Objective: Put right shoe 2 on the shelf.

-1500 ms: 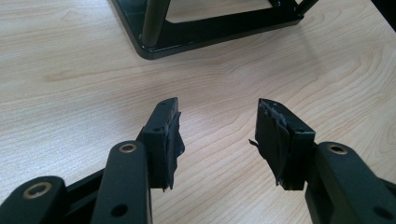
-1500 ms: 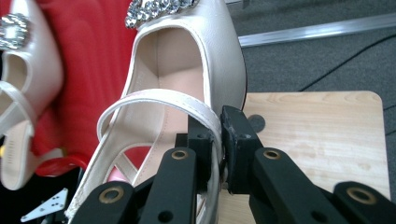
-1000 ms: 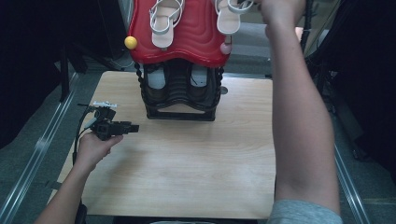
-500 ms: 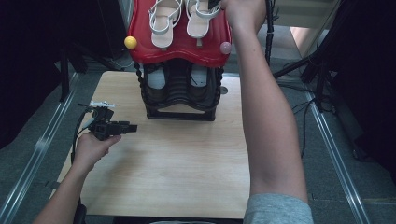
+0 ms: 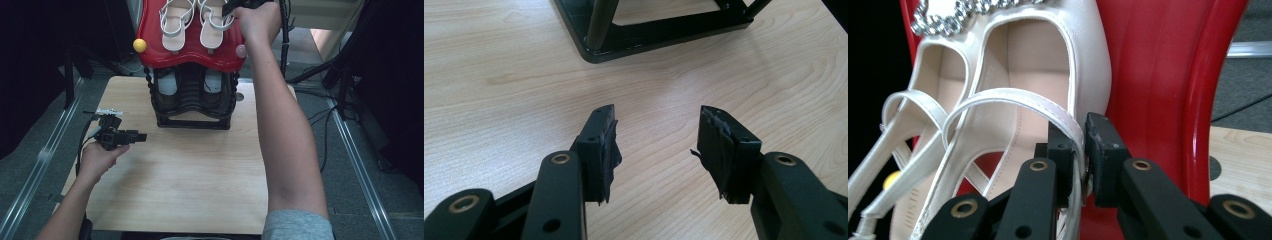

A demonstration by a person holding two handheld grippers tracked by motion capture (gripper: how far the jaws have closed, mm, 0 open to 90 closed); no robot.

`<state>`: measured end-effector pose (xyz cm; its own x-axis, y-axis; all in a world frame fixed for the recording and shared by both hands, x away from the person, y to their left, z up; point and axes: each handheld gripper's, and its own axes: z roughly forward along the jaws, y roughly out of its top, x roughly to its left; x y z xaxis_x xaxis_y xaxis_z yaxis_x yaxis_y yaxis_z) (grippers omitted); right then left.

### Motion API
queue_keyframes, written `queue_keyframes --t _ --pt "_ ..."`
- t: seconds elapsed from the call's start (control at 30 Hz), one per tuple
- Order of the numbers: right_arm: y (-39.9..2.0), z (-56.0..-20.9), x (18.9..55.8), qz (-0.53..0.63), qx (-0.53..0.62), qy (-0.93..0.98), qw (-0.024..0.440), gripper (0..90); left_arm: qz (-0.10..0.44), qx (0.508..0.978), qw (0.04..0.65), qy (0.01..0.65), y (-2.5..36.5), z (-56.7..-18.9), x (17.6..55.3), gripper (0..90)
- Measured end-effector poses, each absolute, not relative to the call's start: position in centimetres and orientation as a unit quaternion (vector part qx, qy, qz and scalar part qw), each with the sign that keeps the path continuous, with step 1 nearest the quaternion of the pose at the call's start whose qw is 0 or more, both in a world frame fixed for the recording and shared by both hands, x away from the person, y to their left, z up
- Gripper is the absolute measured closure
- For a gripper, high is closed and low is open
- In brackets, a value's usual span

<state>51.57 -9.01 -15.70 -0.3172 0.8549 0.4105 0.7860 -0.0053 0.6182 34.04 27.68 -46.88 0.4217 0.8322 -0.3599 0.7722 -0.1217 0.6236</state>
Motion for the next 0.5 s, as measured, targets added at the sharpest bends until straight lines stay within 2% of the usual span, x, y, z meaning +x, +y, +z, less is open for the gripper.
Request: queue_keyframes --t 0.23,0.5 --pt "-9.18 -16.03 51.48 0.411 0.576 0.705 0.048 80.2 0.039 0.745 0.391 0.538 27.83 -46.88 34.03 50.4" --pt "-9.19 -16.03 51.54 0.414 0.566 0.712 0.041 68.7 0.037 0.746 0.390 0.538 27.85 -46.94 34.08 50.4"
